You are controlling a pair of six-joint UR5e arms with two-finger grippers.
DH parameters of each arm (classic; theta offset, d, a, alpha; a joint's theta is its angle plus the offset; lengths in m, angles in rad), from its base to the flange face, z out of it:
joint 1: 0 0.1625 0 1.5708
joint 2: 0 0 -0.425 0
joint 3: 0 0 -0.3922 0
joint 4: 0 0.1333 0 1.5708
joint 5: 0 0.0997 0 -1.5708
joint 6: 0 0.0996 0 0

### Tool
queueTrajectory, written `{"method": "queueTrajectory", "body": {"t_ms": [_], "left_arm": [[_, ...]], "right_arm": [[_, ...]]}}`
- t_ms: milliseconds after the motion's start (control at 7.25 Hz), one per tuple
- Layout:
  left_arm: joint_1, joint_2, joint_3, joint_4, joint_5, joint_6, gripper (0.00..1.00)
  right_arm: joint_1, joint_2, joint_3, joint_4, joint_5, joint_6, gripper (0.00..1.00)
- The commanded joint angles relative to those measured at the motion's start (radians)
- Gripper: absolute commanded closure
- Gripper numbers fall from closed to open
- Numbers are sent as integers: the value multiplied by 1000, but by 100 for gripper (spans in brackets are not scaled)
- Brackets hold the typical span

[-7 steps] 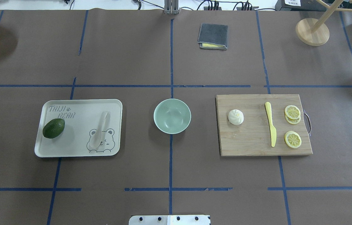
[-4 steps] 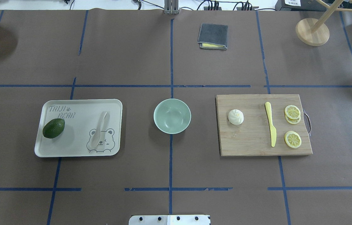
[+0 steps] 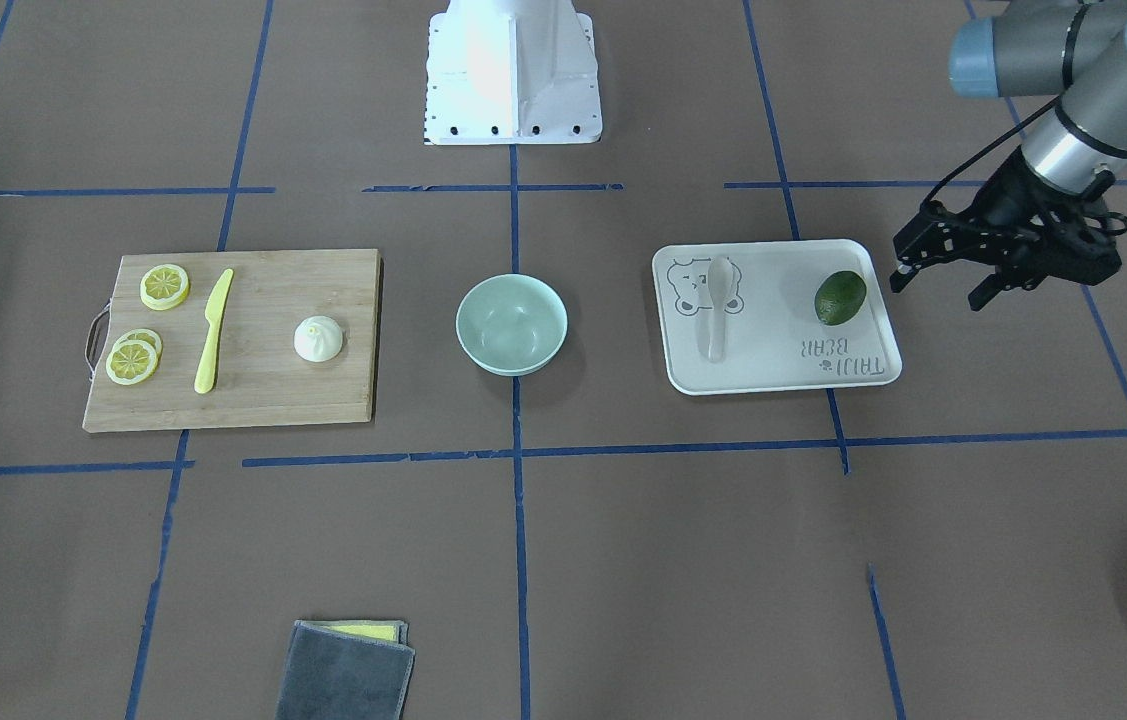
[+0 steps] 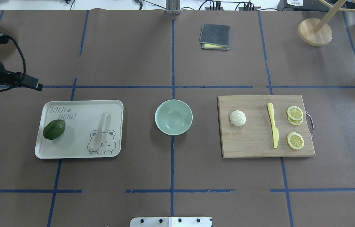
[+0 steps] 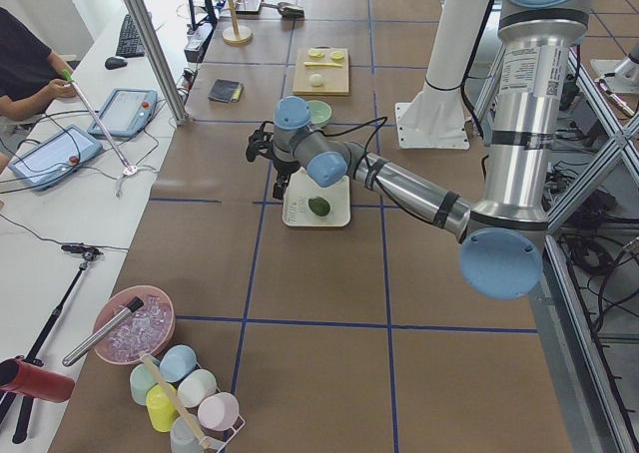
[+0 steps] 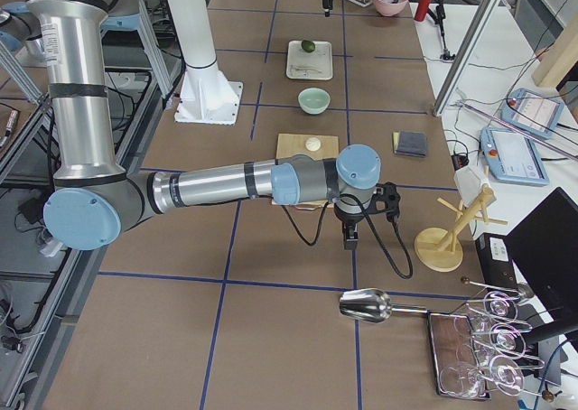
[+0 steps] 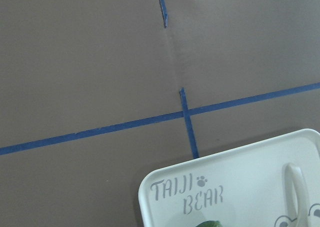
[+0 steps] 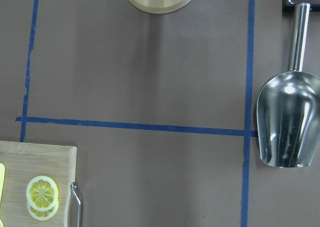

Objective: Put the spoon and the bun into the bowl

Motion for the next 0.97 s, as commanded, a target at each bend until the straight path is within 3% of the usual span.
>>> {"method": "queueTrajectory", "body": {"t_ms": [0, 276, 828], "left_arm": [[144, -58, 8, 1, 114, -165, 0], [264, -122, 53, 6, 243, -303, 4], [361, -199, 168, 4, 308, -344, 4]], "right_arm": [[-85, 6, 94, 17, -8, 193, 0], [-139, 4, 124, 88, -8, 352, 0], [-265, 7, 190, 128, -46, 522, 0]]}}
